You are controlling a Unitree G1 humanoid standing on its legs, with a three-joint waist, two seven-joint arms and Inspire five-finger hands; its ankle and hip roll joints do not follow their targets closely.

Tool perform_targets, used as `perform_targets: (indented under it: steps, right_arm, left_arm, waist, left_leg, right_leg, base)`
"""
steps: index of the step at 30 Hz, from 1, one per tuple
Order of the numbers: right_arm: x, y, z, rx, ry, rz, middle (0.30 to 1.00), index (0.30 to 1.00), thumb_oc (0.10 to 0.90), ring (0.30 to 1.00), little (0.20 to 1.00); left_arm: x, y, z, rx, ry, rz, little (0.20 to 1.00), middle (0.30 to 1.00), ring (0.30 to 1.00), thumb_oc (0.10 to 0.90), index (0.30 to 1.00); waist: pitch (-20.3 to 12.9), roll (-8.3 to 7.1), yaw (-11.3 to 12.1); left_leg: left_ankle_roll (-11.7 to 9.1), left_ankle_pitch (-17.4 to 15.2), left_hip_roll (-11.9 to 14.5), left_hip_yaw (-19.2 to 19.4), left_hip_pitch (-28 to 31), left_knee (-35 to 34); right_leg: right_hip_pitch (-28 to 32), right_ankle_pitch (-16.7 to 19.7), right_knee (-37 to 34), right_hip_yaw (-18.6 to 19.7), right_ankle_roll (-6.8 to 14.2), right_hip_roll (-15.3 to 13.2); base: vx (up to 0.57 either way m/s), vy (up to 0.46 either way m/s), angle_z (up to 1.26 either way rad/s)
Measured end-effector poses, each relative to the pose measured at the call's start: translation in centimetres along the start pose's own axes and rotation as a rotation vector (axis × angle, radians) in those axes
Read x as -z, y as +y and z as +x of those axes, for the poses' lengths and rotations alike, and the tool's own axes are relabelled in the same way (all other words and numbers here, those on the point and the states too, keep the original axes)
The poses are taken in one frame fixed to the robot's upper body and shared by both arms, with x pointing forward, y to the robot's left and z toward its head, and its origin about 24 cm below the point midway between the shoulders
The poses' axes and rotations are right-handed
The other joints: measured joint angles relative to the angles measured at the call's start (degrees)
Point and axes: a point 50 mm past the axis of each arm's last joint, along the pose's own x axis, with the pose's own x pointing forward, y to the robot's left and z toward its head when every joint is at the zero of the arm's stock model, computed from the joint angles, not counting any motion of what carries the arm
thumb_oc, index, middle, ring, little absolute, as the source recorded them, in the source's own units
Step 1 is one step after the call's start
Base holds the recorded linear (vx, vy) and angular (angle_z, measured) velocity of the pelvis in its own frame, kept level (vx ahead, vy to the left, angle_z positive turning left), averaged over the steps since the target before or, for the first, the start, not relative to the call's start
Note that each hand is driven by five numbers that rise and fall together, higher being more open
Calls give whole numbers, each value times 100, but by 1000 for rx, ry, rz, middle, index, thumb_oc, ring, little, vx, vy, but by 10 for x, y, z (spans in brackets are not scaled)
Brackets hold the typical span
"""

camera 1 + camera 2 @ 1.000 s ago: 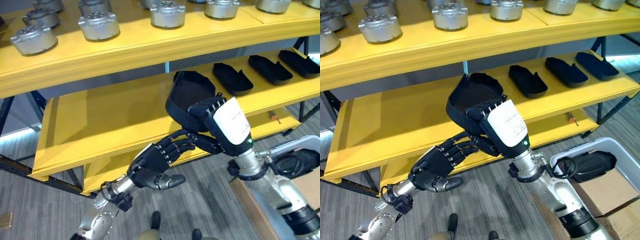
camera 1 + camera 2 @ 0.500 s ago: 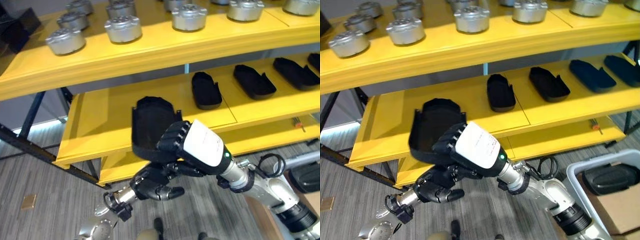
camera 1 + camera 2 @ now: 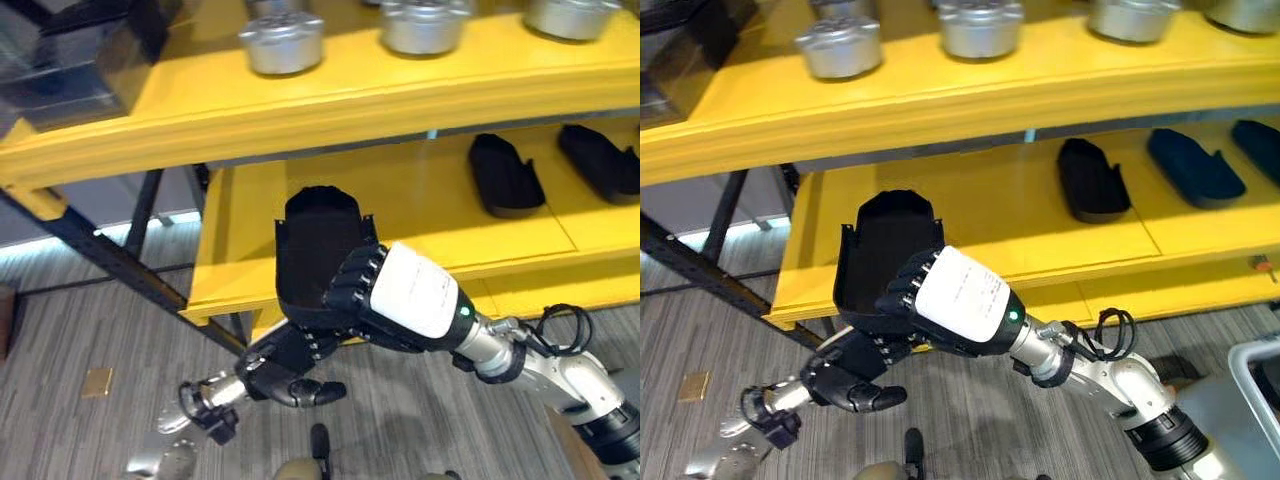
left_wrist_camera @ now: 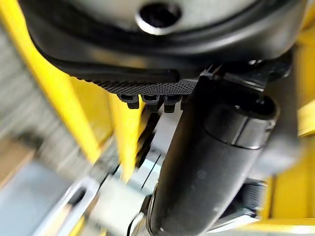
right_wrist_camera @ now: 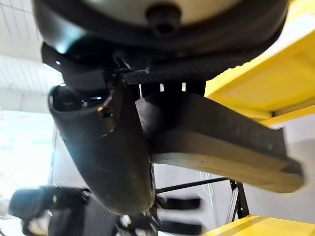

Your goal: Move parts from the plastic box to the shelf.

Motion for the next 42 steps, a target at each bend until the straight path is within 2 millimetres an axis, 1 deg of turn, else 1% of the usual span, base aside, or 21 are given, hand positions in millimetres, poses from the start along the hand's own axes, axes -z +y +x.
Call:
perform_targets:
  steps: [1, 2, 3, 4, 9, 12, 13, 14, 15, 16, 18, 19, 20, 21, 23, 25, 26, 29, 30, 35, 42]
  right_arm:
    - [2, 0, 0, 0, 19, -8, 300, 300, 400, 300, 300]
    - [4, 0, 0, 3, 37, -15, 300, 300, 400, 300, 300]
    - [5, 0, -1, 7, 53, -18, 300, 300, 400, 300, 300]
    - [8, 1, -4, 9, 100, -27, 300, 300, 400, 300, 300]
    - [18, 7, -15, 1, 213, -40, 300, 300, 400, 300, 300]
    - [32, 19, -26, -20, 336, -44, 300, 300, 400, 300, 300]
    - [37, 22, -29, -30, 368, -49, 300, 300, 400, 300, 300]
    - [40, 24, -33, -44, 401, -54, 300, 300, 400, 300, 300]
    - [44, 27, -38, -58, 436, -58, 300, 300, 400, 300, 300]
    - [46, 30, -41, -73, 464, -62, 300, 300, 400, 300, 300]
    - [50, 30, -45, -83, 497, -75, 300, 300, 400, 300, 300]
    - [54, 29, -45, -73, 518, -79, 300, 300, 400, 300, 300]
    - [55, 29, -44, -61, 529, -79, 300, 300, 400, 300, 300]
    - [59, 29, -46, -45, 561, -71, 300, 300, 400, 300, 300]
    - [64, 31, -54, -66, 597, -63, 300, 300, 400, 300, 300]
    - [70, 37, -64, -94, 645, -55, 300, 300, 400, 300, 300]
    - [73, 42, -72, -127, 680, -55, 300, 300, 400, 300, 300]
    - [78, 48, -83, -177, 720, -61, 300, 300, 400, 300, 300]
    - [85, 50, -79, -229, 693, -77, 300, 300, 400, 300, 300]
    - [92, 54, -71, -375, 593, -102, 300, 300, 400, 300, 300]
    - [88, 73, -71, -525, 493, -79, 300, 300, 400, 300, 300]
  left_arm:
    - [-9, 3, -5, -30, 12, 70, 1000, 1000, 1000, 900, 1000]
    - [-17, 5, -9, -60, 27, 134, 1000, 1000, 1000, 900, 1000]
    - [-24, 7, -12, -89, 36, 190, 1000, 1000, 1000, 900, 1000]
    - [-36, 8, -16, -135, 30, 265, 1000, 1000, 1000, 900, 1000]
    - [-61, 8, -23, -229, -17, 476, 1000, 1000, 1000, 900, 1000]
    - [-74, 6, -23, -261, -23, 678, 1000, 1000, 1000, 900, 1000]
    - [-76, 4, -22, -256, -32, 693, 1000, 1000, 1000, 900, 1000]
    - [-77, 3, -20, -249, -42, 699, 1000, 1000, 1000, 900, 1000]
    - [-79, 2, -17, -243, -49, 718, 1000, 1000, 1000, 900, 1000]
    - [-80, 3, -15, -236, -47, 737, 1000, 1000, 1000, 900, 1000]
    - [-83, 3, -12, -226, -45, 750, 1000, 1000, 1000, 900, 1000]
    - [-83, 3, -10, -221, -41, 753, 1000, 1000, 1000, 900, 1000]
    - [-82, 3, -9, -217, -38, 753, 1000, 1000, 1000, 900, 1000]
    - [-80, 2, -6, -207, -31, 744, 1000, 1000, 1000, 900, 1000]
    - [-74, 0, -9, -209, -19, 724, 1000, 1000, 1000, 900, 1000]
    - [-71, -2, -8, -208, -28, 706, 1000, 1000, 1000, 900, 1000]
    - [-70, -5, -5, -207, -61, 681, 1000, 1000, 1000, 900, 1000]
    - [-68, -8, 1, -187, -99, 651, 1000, 1000, 1000, 900, 1000]
    - [-65, -9, 2, -176, -93, 642, 1000, 1000, 1000, 900, 1000]
    - [-65, -10, 2, -147, -102, 605, 1000, 1000, 1000, 900, 1000]
    - [-63, -11, 2, -120, -107, 572, 1000, 1000, 1000, 900, 1000]
  waist:
    - [-15, -89, 125]
    - [-12, -116, 203]
    - [-12, -117, 216]
    - [-14, -122, 310]
    - [-46, -200, 545]
    - [-62, -229, 652]
    - [-66, -235, 685]
    - [-68, -209, 657]
    - [-58, -163, 541]
    - [-57, -148, 458]
    - [-74, -173, 413]
    - [-125, -261, 413]
    - [-131, -260, 396]
    - [-134, -251, 284]
    - [-181, -170, 279]
    - [-214, -118, 249]
    - [-242, -67, 206]
    - [-249, -53, 138]
    - [-252, -46, 108]
    - [-285, 8, 158]
    - [-302, 24, 406]
  left_leg:
    - [5, -6, -63, 12, 4, -1]
    - [9, -8, -102, 13, 1, -4]
    - [5, -5, -99, -5, -13, -13]
    - [7, 3, -100, -92, -14, -15]
    - [18, -6, -114, -165, -15, -5]
    - [89, -53, -106, -159, 8, 29]
    - [118, -59, -119, -154, -10, 41]
    - [188, -66, -77, -315, 13, -5]
    - [222, -19, 2, -465, -13, -26]
    - [210, 5, 69, -596, -36, -27]
    - [175, -16, 66, -681, -115, -33]
    - [167, -22, 20, -692, -170, -32]
    - [163, -23, -16, -700, -208, -35]
    - [141, -18, -37, -725, -242, -38]
    - [17, -19, 89, -725, -214, -53]
    - [-37, -28, 192, -726, -168, -52]
    - [-192, 16, 285, -720, -147, -33]
    - [-245, 8, 367, -699, -4, -29]
    - [-255, 3, 383, -690, 4, -29]
    - [-302, -23, 397, -702, 22, -29]
    - [-334, -65, 378, -712, 95, -30]
  right_leg:
    - [85, 43, -109, -280, 7, -10]
    - [112, 92, -174, -336, 55, -14]
    - [126, 116, -160, -381, 49, -4]
    - [142, 136, -90, -447, 37, -1]
    - [116, 177, 98, -623, 4, -13]
    - [-151, 192, 720, -796, -1, -131]
    - [-295, 217, 964, -784, -16, -186]
    - [-480, 67, 1286, -682, -25, -151]
    - [-609, -335, 1407, -355, -123, 167]
    - [-632, -559, 1091, 22, -230, 561]
    - [-718, -516, 417, 314, -270, 942]
    - [-843, -316, -35, 456, -323, 992]
    - [-937, -59, -195, 535, -346, 976]
    - [-900, 244, -332, 713, -304, 966]
    - [-728, 399, -580, 663, -377, 1108]
    - [-555, 470, -838, 609, -463, 1225]
    - [-517, 470, -842, 555, -503, 1315]
    - [-381, 371, -847, 505, -561, 1394]
    - [-387, 367, -846, 517, -564, 1409]
    - [-345, 342, -885, 466, -566, 1416]
    - [-267, 322, -847, 454, -563, 1398]
  base:
    - [9, 160, 10]
    - [5, 152, 11]
    - [3, 185, 25]
    - [-2, 157, 33]
    - [16, 112, 13]
    - [5, 23, 1]
    - [28, -82, -1]
    - [39, -115, 25]
    - [41, -116, 48]
    - [47, -118, 59]
    - [68, -130, 35]
    - [85, -154, 19]
    - [107, -210, 34]
    - [101, -188, 38]
    - [108, -172, 17]
    - [138, -175, -2]
    - [157, -187, 2]
    - [116, -169, -2]
    - [125, -173, -5]
    - [61, -79, 4]
    - [57, -72, 1]
